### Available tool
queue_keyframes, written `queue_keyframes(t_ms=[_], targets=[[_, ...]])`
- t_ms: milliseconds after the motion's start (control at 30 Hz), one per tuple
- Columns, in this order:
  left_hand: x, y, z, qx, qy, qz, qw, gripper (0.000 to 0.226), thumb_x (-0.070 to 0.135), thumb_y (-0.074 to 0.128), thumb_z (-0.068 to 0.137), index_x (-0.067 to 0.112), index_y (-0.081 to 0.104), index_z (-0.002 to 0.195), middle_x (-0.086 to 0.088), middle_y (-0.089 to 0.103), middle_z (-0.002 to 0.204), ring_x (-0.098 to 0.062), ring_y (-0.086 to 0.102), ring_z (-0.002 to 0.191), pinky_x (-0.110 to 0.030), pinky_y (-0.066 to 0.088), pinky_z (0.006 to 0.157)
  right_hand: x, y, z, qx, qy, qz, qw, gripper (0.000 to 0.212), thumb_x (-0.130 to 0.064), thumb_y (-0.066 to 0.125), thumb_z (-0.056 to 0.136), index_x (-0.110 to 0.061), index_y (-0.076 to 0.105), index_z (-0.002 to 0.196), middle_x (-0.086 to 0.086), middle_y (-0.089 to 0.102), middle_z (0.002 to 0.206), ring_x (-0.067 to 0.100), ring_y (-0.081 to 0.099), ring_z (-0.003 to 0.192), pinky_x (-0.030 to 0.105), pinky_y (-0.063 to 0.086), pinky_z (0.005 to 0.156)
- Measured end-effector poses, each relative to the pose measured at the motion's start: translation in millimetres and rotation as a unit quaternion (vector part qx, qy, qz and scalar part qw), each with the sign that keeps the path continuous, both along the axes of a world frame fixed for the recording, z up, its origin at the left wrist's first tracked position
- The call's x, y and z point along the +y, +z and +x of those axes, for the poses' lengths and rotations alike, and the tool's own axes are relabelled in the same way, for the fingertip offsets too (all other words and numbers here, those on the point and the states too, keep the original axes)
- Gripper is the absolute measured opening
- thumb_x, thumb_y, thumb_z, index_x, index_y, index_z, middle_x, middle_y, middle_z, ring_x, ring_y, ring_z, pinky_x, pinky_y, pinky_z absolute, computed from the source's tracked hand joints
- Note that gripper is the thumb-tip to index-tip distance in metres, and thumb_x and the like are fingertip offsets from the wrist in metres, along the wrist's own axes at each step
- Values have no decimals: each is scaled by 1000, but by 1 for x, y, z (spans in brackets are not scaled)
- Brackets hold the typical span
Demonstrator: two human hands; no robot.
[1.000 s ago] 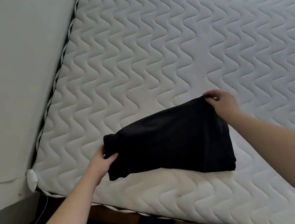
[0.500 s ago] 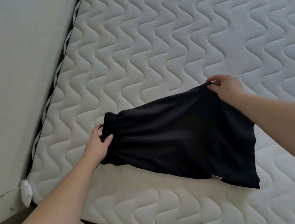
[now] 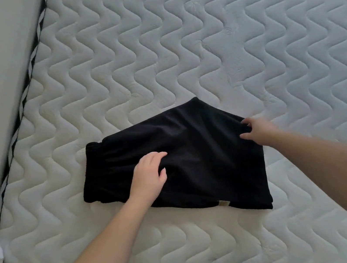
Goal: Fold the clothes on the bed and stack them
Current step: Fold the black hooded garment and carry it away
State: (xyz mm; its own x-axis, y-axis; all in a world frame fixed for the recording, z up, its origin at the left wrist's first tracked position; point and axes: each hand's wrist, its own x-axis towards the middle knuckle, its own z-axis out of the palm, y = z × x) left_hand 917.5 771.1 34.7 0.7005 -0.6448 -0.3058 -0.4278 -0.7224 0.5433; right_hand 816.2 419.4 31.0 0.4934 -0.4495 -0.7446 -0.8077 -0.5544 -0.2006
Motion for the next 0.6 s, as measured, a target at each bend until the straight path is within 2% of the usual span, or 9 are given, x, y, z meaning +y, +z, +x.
queue_keyframes(t_ms=[100,200,367,500,600], targets=[[-43,-6,-24,13,-46,-12,999,44,15,61,91,19,56,135,3,57,130,-17,49,125,-32,39,104,-5,-2,-23,19,37,-50,998,38,-38,65,91,-24,59,126,1,65,108,23,60,99,33,46,79],[-85,-13,-31,-1,-82,-25,996,44,15,59,93,19,54,137,3,55,133,-15,48,126,-32,39,106,-6,-11,-39,-57,-41,-38,997,26,-32,66,91,-20,62,113,-2,61,91,17,56,80,30,42,68],[-153,-19,-11,-64,-158,-14,985,48,18,57,95,17,49,142,-2,47,144,-18,42,134,-35,33,112,-10,-22,-58,-195,-205,-52,958,12,-28,63,93,-24,61,103,-6,60,90,17,58,84,29,41,69],[-201,-24,18,-141,-189,27,971,54,19,55,96,18,40,148,-4,37,152,-22,33,140,-36,24,117,-25,-34,-57,-169,-238,-27,956,13,-26,61,93,-20,62,104,-3,63,97,18,58,87,31,44,75],[-232,-30,40,-166,-233,94,954,57,26,55,97,22,33,150,-2,34,153,-21,28,143,-37,15,120,-33,-42,-53,-173,-248,10,953,21,-18,49,94,-17,68,103,0,66,97,18,58,87,29,41,74]])
